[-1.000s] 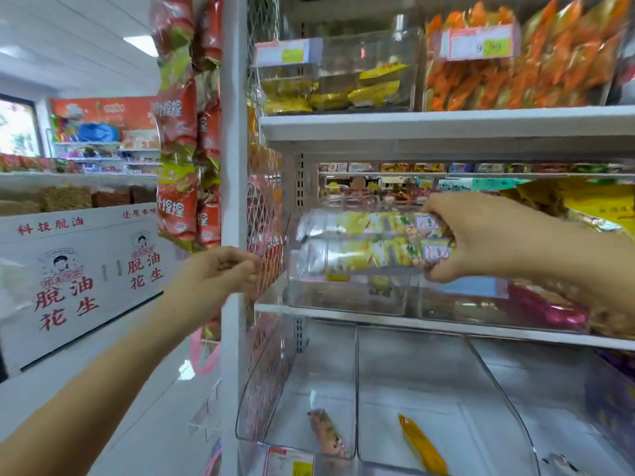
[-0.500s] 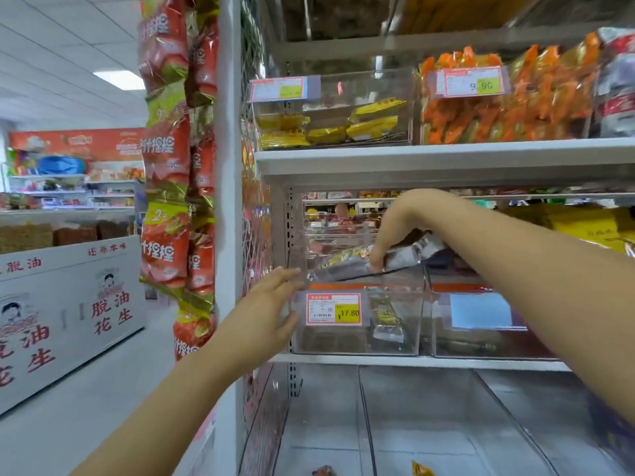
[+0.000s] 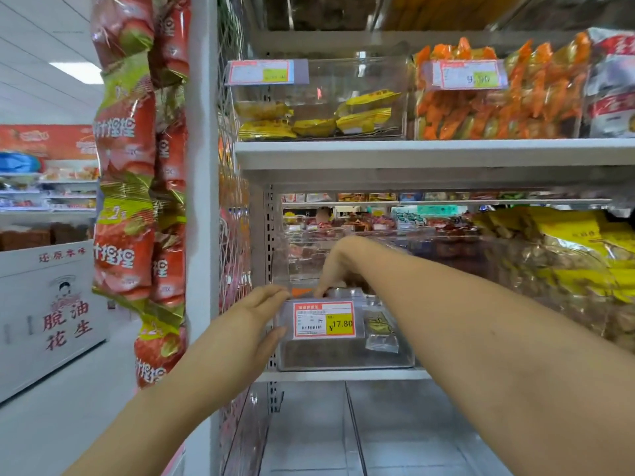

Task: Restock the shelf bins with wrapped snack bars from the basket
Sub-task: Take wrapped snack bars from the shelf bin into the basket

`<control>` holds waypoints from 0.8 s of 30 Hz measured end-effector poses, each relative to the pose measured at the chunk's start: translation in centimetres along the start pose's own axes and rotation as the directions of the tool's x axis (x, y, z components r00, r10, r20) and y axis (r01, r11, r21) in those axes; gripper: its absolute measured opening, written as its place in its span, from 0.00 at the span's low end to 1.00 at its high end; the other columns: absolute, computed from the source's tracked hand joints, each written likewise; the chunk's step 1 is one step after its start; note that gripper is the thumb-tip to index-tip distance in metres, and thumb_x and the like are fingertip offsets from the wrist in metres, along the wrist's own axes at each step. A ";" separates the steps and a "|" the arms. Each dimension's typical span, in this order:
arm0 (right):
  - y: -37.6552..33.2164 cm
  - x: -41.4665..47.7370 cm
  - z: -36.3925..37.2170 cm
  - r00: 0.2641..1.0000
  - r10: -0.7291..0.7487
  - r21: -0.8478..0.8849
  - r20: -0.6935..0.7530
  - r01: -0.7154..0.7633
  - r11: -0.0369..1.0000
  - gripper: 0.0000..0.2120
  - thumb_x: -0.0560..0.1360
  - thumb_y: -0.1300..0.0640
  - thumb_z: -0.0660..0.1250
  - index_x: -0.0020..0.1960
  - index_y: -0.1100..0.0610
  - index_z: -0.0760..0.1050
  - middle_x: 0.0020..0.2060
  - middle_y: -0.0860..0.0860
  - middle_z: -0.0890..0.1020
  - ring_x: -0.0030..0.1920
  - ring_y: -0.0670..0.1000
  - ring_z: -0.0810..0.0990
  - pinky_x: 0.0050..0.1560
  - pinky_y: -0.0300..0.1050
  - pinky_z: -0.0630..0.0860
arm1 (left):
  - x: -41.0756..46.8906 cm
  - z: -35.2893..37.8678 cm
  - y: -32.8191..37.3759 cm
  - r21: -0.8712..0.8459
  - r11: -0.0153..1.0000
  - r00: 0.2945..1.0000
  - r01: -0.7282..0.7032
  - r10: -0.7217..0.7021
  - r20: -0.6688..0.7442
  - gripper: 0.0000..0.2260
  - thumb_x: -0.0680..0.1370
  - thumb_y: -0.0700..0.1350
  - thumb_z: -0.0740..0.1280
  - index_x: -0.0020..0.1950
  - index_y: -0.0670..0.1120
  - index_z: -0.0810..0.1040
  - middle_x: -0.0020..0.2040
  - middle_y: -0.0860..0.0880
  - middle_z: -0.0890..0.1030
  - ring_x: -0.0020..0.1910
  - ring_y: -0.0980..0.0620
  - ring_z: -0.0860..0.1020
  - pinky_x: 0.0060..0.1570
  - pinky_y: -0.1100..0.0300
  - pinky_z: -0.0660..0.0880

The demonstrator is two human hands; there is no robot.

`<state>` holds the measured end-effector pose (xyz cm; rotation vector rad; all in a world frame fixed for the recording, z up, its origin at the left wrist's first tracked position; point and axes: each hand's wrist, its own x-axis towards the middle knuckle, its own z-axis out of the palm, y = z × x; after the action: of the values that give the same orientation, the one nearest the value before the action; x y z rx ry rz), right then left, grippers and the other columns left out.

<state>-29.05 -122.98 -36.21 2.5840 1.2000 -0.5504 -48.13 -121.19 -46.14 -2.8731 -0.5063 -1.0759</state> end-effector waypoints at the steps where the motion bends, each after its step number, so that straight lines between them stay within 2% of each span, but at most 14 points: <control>1: -0.3 0.4 0.1 1.000 0.016 0.064 0.023 -0.017 0.998 0.37 0.78 0.40 0.60 0.78 0.58 0.51 0.76 0.62 0.55 0.73 0.63 0.61 0.65 0.51 0.66 | 0.0 0.1 -0.1 0.001 1.000 1.000 -0.006 0.006 0.000 0.23 0.81 0.50 0.58 0.76 0.52 0.59 0.74 0.60 0.59 0.69 0.60 0.65 0.65 0.69 0.60; 3: -0.8 1.2 0.3 0.992 0.013 0.161 0.123 -0.033 0.986 0.43 0.75 0.38 0.64 0.78 0.60 0.50 0.74 0.63 0.61 0.71 0.62 0.65 0.69 0.51 0.66 | 0.1 0.2 -0.2 0.001 1.000 1.000 -0.017 0.017 -0.005 0.23 0.81 0.50 0.59 0.76 0.53 0.59 0.73 0.60 0.60 0.68 0.60 0.66 0.64 0.71 0.61; 5: -0.8 1.8 0.5 0.982 -0.054 0.243 0.182 0.009 0.970 0.37 0.77 0.40 0.64 0.75 0.60 0.57 0.66 0.61 0.72 0.64 0.59 0.74 0.69 0.54 0.67 | 0.0 0.1 -0.2 0.009 1.000 1.000 -0.013 0.014 -0.007 0.23 0.81 0.51 0.58 0.76 0.54 0.58 0.74 0.61 0.59 0.68 0.62 0.65 0.62 0.74 0.58; 7: -0.3 2.2 0.6 0.977 -0.128 0.307 0.171 0.071 0.949 0.22 0.81 0.48 0.60 0.67 0.63 0.67 0.51 0.58 0.79 0.48 0.54 0.79 0.58 0.49 0.76 | 0.0 -0.1 0.0 0.025 1.000 1.000 -0.007 0.007 0.001 0.23 0.81 0.51 0.58 0.76 0.55 0.56 0.74 0.62 0.57 0.68 0.62 0.65 0.62 0.75 0.57; 8: 0.2 2.1 0.6 0.972 -0.159 0.348 0.174 0.090 0.933 0.18 0.82 0.51 0.59 0.65 0.63 0.69 0.49 0.57 0.80 0.44 0.53 0.80 0.51 0.47 0.78 | -0.1 -0.3 0.1 0.030 1.000 1.000 -0.003 0.003 0.011 0.23 0.81 0.51 0.57 0.76 0.55 0.56 0.74 0.62 0.56 0.65 0.63 0.67 0.61 0.75 0.58; 10: 1.2 1.8 0.7 0.966 -0.210 0.417 0.148 0.132 0.899 0.16 0.82 0.58 0.57 0.65 0.66 0.69 0.47 0.58 0.80 0.42 0.54 0.80 0.42 0.46 0.81 | -0.1 -0.7 0.2 0.036 0.999 0.999 0.013 -0.014 0.042 0.23 0.81 0.50 0.58 0.75 0.56 0.56 0.72 0.65 0.56 0.51 0.64 0.70 0.53 0.78 0.60; 11: 1.7 1.7 0.5 0.968 -0.224 0.448 0.115 0.150 0.881 0.14 0.82 0.60 0.56 0.63 0.68 0.70 0.45 0.59 0.79 0.41 0.54 0.80 0.39 0.46 0.82 | -0.1 -0.9 0.2 0.043 0.999 0.998 0.022 -0.024 0.055 0.23 0.82 0.50 0.57 0.75 0.57 0.55 0.71 0.67 0.54 0.46 0.64 0.69 0.50 0.80 0.59; 12: 2.3 1.5 0.4 0.973 -0.221 0.474 0.068 0.164 0.865 0.13 0.82 0.63 0.55 0.61 0.70 0.69 0.44 0.60 0.78 0.40 0.55 0.79 0.39 0.48 0.82 | -0.1 -1.0 0.1 0.055 0.998 0.997 0.026 -0.030 0.064 0.23 0.82 0.50 0.57 0.75 0.58 0.54 0.69 0.69 0.53 0.48 0.65 0.69 0.49 0.83 0.57; 14: 3.3 1.1 0.2 0.982 -0.183 0.469 -0.048 0.184 0.864 0.13 0.82 0.66 0.55 0.62 0.74 0.67 0.44 0.63 0.77 0.39 0.57 0.78 0.45 0.51 0.80 | -0.1 -1.0 -0.4 0.083 0.996 0.998 0.022 -0.027 0.062 0.23 0.82 0.50 0.56 0.75 0.60 0.53 0.70 0.69 0.51 0.61 0.69 0.66 0.54 0.83 0.54; 17: 4.5 0.1 -0.4 0.969 -0.178 0.442 -0.174 0.238 0.865 0.20 0.81 0.67 0.55 0.71 0.74 0.58 0.58 0.68 0.76 0.41 0.58 0.79 0.53 0.54 0.78 | -0.2 -1.0 -0.8 0.138 0.990 0.996 0.014 -0.025 0.080 0.23 0.82 0.50 0.55 0.75 0.63 0.50 0.72 0.68 0.52 0.69 0.69 0.59 0.56 0.82 0.52; 19: 5.4 -1.2 -0.8 0.933 -0.231 0.438 -0.277 0.337 0.833 0.19 0.81 0.67 0.56 0.71 0.71 0.61 0.60 0.66 0.76 0.39 0.54 0.79 0.50 0.49 0.80 | -0.2 -1.2 -0.4 0.142 0.990 0.997 0.014 -0.025 0.078 0.23 0.82 0.49 0.55 0.71 0.66 0.49 0.69 0.70 0.52 0.67 0.70 0.58 0.52 0.85 0.51; 21: 6.4 -3.0 -0.8 0.877 -0.253 0.387 -0.408 0.418 0.822 0.11 0.80 0.65 0.59 0.59 0.69 0.73 0.48 0.61 0.80 0.35 0.51 0.78 0.40 0.43 0.80 | -0.3 -1.2 0.1 0.088 0.996 0.999 0.026 -0.029 0.032 0.23 0.81 0.48 0.57 0.70 0.66 0.50 0.66 0.70 0.53 0.64 0.71 0.58 0.51 0.86 0.52; 22: 7.0 -4.0 -0.4 0.831 -0.251 0.334 -0.496 0.450 0.828 0.09 0.80 0.63 0.61 0.52 0.67 0.77 0.42 0.59 0.80 0.33 0.51 0.78 0.38 0.43 0.79 | -0.6 -1.0 0.3 0.065 0.997 0.999 0.031 -0.031 -0.008 0.22 0.81 0.47 0.58 0.70 0.64 0.53 0.65 0.70 0.55 0.63 0.70 0.60 0.52 0.84 0.55; 24: 8.4 -5.7 0.8 0.679 -0.258 0.181 -0.687 0.504 0.844 0.12 0.79 0.58 0.63 0.40 0.62 0.78 0.32 0.56 0.77 0.31 0.51 0.74 0.36 0.47 0.76 | -1.4 -0.5 1.0 0.065 0.997 0.994 0.034 -0.027 -0.107 0.18 0.80 0.48 0.59 0.69 0.59 0.67 0.64 0.66 0.65 0.61 0.65 0.70 0.53 0.76 0.64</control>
<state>-26.15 -132.46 -34.05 2.9425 2.0886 0.1174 -49.11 -122.64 -46.54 -2.7420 -0.5706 -1.1846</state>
